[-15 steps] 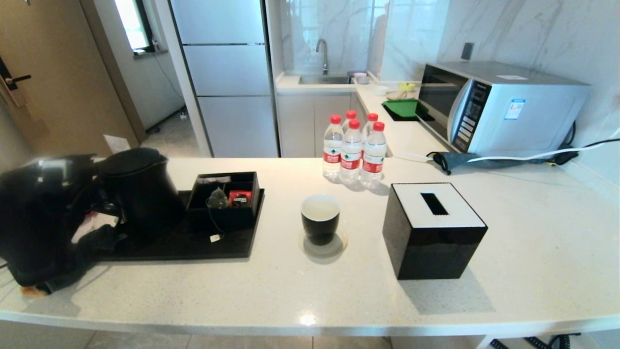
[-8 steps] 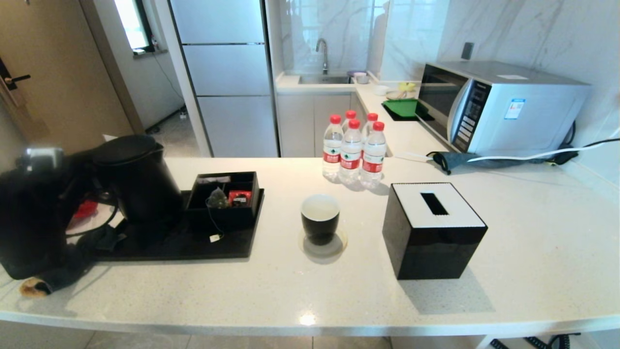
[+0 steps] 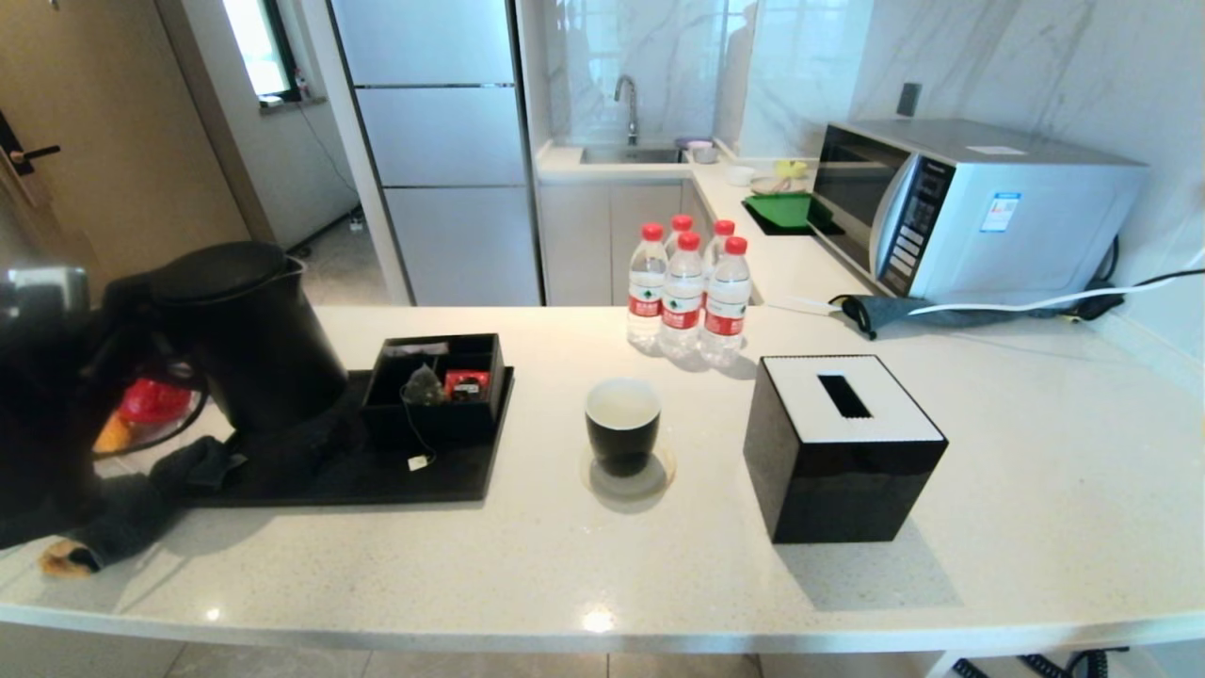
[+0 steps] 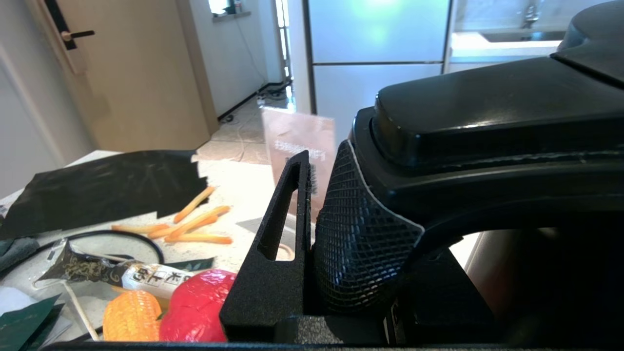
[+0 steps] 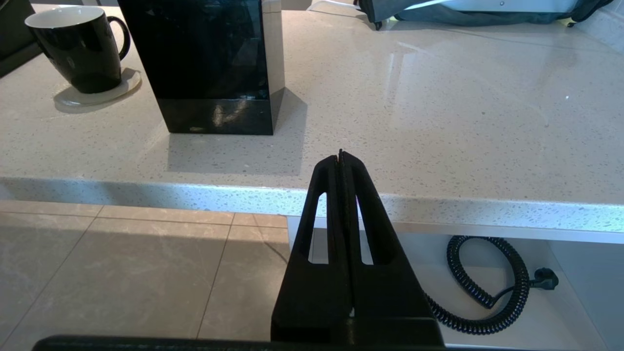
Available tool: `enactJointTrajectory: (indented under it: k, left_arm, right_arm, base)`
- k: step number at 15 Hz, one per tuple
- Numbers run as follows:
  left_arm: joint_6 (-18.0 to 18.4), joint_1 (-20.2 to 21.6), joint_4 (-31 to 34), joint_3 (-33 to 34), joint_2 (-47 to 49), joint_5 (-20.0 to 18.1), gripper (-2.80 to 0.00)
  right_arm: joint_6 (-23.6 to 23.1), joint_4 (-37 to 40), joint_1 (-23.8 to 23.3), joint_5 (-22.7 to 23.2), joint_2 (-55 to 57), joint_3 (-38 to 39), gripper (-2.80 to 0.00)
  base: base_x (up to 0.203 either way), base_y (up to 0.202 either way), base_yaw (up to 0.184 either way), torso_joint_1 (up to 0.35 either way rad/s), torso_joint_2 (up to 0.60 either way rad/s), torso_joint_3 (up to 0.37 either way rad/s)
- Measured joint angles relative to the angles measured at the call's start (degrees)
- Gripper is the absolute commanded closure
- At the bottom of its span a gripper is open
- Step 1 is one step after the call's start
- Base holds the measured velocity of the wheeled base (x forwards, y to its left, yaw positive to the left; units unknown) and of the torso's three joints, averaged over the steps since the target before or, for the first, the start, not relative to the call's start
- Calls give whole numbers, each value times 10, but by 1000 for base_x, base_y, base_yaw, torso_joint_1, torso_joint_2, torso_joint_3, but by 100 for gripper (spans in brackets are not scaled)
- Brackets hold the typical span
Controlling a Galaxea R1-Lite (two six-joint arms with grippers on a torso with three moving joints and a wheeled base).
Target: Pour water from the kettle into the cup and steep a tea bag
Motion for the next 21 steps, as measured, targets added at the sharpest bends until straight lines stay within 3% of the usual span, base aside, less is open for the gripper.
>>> enactJointTrajectory:
  k: [11, 15, 21]
  left_arm:
    - [-3, -21, 0, 141, -152, 0, 0]
    - [-4, -52, 0, 189, -199, 1, 0]
    - [-10, -131, 0, 248, -252, 3, 0]
  right_arm:
    - [0, 0, 0, 0, 0, 0, 0]
    - [0, 0, 0, 0, 0, 0, 0]
    - [0, 0, 0, 0, 0, 0, 0]
  base:
    - [0, 0, 0, 0, 0, 0]
    - [0, 0, 0, 0, 0, 0]
    - [0, 0, 0, 0, 0, 0]
